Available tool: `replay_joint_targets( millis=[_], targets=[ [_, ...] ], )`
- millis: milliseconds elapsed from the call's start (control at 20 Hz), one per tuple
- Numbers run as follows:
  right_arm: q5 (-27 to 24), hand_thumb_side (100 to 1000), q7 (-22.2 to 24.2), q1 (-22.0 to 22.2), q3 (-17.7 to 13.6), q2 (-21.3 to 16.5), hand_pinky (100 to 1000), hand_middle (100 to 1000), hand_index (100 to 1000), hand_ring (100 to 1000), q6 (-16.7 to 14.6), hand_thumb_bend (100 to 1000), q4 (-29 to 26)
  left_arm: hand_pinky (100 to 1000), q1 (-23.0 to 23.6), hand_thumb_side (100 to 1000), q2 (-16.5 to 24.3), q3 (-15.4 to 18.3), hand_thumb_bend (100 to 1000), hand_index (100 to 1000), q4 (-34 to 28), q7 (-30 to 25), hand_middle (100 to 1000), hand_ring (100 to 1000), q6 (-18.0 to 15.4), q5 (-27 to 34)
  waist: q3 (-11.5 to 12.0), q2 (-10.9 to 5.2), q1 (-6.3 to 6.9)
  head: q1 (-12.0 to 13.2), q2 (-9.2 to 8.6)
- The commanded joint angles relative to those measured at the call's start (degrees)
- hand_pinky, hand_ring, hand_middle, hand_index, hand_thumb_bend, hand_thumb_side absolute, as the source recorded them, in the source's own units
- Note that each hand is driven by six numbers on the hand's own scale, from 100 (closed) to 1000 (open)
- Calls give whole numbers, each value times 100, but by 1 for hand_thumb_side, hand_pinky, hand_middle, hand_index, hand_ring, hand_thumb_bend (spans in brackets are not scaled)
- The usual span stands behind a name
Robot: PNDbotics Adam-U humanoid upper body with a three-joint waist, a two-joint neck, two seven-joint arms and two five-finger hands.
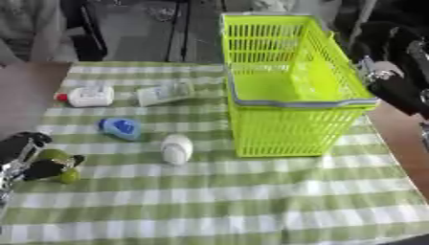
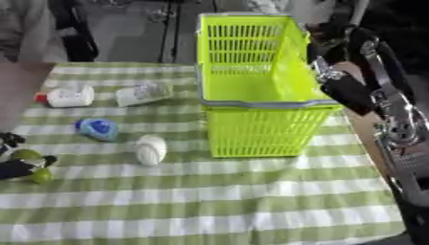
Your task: Pick up objects on the table and place them in the box.
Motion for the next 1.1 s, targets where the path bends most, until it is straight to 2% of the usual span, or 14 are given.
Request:
replay_joint_targets(
  millis=[50, 400, 550, 800, 850, 900, 1050, 1100],
  targets=[
    [-16, 581, -1, -73, -46, -118, 620, 704, 854, 573, -14, 271, -73, 399, -25, 625, 75, 30, 783, 836, -6, -47, 746, 782, -5, -113, -3, -52, 13, -1, -14],
    [-18, 581, -3, -71, -49, -118, 620, 704, 854, 573, -15, 268, -69, 391, 1, 605, 50, 45, 785, 839, 113, -144, 749, 776, -24, -256, -6, -52, 13, -4, -12],
    [-19, 582, -2, -71, -50, -115, 620, 704, 855, 573, -17, 267, -66, 335, -8, 557, 20, 57, 723, 826, 182, -101, 720, 750, 12, -273, -8, -51, 13, -7, -17],
    [-21, 581, 1, -73, -48, -109, 620, 704, 855, 573, -20, 267, -63, 310, -61, 526, -42, 46, 672, 804, 370, 99, 700, 734, 79, -189, -14, -50, 11, 0, -16],
    [-21, 581, 1, -73, -48, -107, 620, 704, 855, 573, -20, 266, -62, 241, -73, 423, -51, 44, 513, 773, 403, 134, 663, 686, 83, -170, -15, -50, 11, 0, -16],
    [-20, 581, 2, -74, -48, -107, 620, 704, 855, 573, -21, 266, -61, 237, -90, 415, -71, 45, 494, 771, 435, 187, 662, 683, 93, -131, -17, -51, 9, -2, -16],
    [-20, 582, 3, -76, -49, -106, 620, 704, 855, 573, -21, 266, -59, 151, -115, 240, -94, 50, 151, 721, 500, 400, 601, 614, 155, 1, -20, -52, 8, -7, -15],
    [-20, 582, 3, -75, -49, -106, 620, 704, 855, 573, -21, 265, -58, 125, -120, 205, -94, 51, 100, 709, 505, 485, 591, 597, 182, 52, -20, -53, 8, -9, -14]
  ],
)
